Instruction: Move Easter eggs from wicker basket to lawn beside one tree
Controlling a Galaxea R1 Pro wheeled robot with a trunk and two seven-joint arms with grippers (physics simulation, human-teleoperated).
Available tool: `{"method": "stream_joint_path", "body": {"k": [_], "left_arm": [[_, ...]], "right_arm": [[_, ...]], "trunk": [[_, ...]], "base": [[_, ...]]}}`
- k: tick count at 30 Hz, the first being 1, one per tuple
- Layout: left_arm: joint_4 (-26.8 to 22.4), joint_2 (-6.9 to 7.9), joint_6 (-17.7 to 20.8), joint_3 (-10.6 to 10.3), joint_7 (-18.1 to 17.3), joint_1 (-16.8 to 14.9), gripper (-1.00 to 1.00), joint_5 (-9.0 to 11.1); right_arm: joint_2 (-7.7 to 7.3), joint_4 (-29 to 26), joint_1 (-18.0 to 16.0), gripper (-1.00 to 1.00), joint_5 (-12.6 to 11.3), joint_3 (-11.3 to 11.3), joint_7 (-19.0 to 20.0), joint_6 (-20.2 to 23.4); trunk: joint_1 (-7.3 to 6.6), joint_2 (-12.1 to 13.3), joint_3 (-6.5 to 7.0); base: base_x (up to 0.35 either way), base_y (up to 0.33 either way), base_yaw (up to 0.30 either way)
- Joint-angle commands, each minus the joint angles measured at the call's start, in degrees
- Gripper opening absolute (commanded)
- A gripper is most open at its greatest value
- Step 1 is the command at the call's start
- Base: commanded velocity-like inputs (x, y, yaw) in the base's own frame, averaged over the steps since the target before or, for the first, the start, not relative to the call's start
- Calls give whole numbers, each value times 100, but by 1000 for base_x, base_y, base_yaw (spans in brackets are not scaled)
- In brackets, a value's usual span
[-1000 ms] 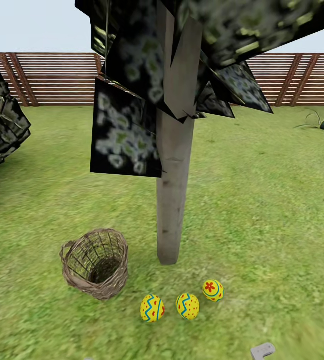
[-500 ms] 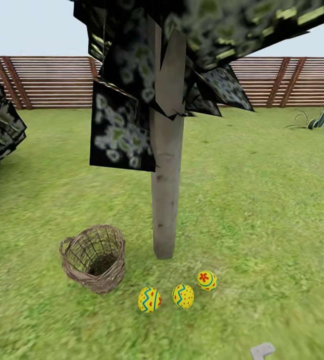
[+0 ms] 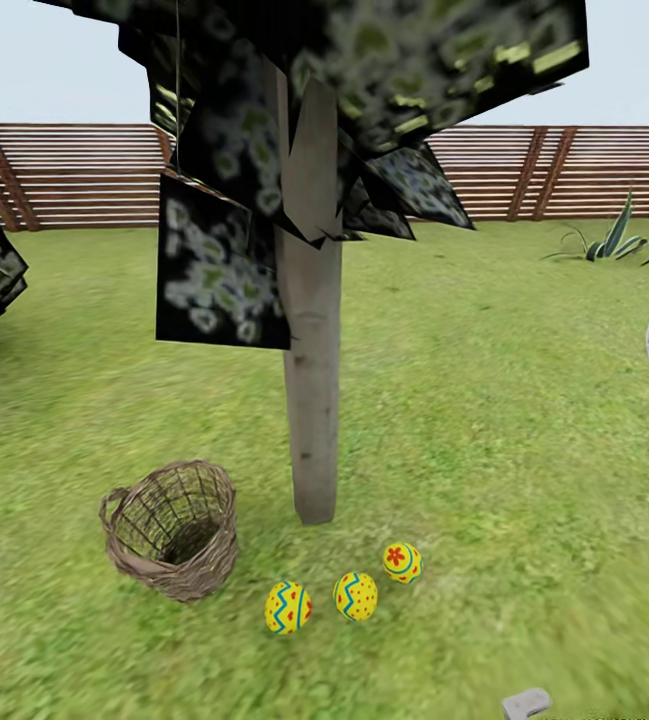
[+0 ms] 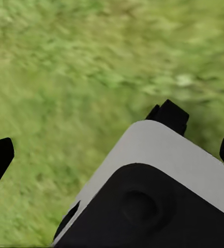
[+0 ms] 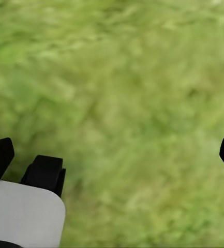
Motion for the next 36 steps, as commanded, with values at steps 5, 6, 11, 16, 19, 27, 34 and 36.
{"method": "stream_joint_path", "body": {"k": [5,6,11,16,19,27,34,36], "left_arm": [[1065,38,-62,-64,41,-2,100,12],[1239,44,-106,-68,41,-2,100,11],[2002,99,-180,-79,41,-2,100,-17],[2181,158,-189,-80,34,-2,100,11],[2193,158,-190,-76,32,-2,100,17],[2199,159,-189,-75,32,-2,100,18],[2195,158,-190,-75,32,-2,100,18],[2194,158,-189,-75,32,-2,100,18]], "right_arm": [[7,14,-4,100,51,-43,20,-17],[8,14,-4,100,51,-45,20,-15],[4,22,-4,100,40,-47,22,-15],[3,32,0,100,31,-49,28,-12],[1,32,1,100,23,-49,29,-15],[3,52,27,100,35,-49,37,-11],[12,106,49,100,56,-40,24,-24],[35,118,49,100,61,-40,28,-10]], "trunk": [[0,-2,38],[0,-2,46],[0,-2,89],[0,-2,131],[0,-2,156],[0,-2,223],[0,-2,282],[0,-2,299]], "base": [[0,0,-132],[0,0,-132],[0,0,-132],[0,0,-132],[0,0,-132],[0,0,-132],[0,0,-132],[0,0,-116]]}}
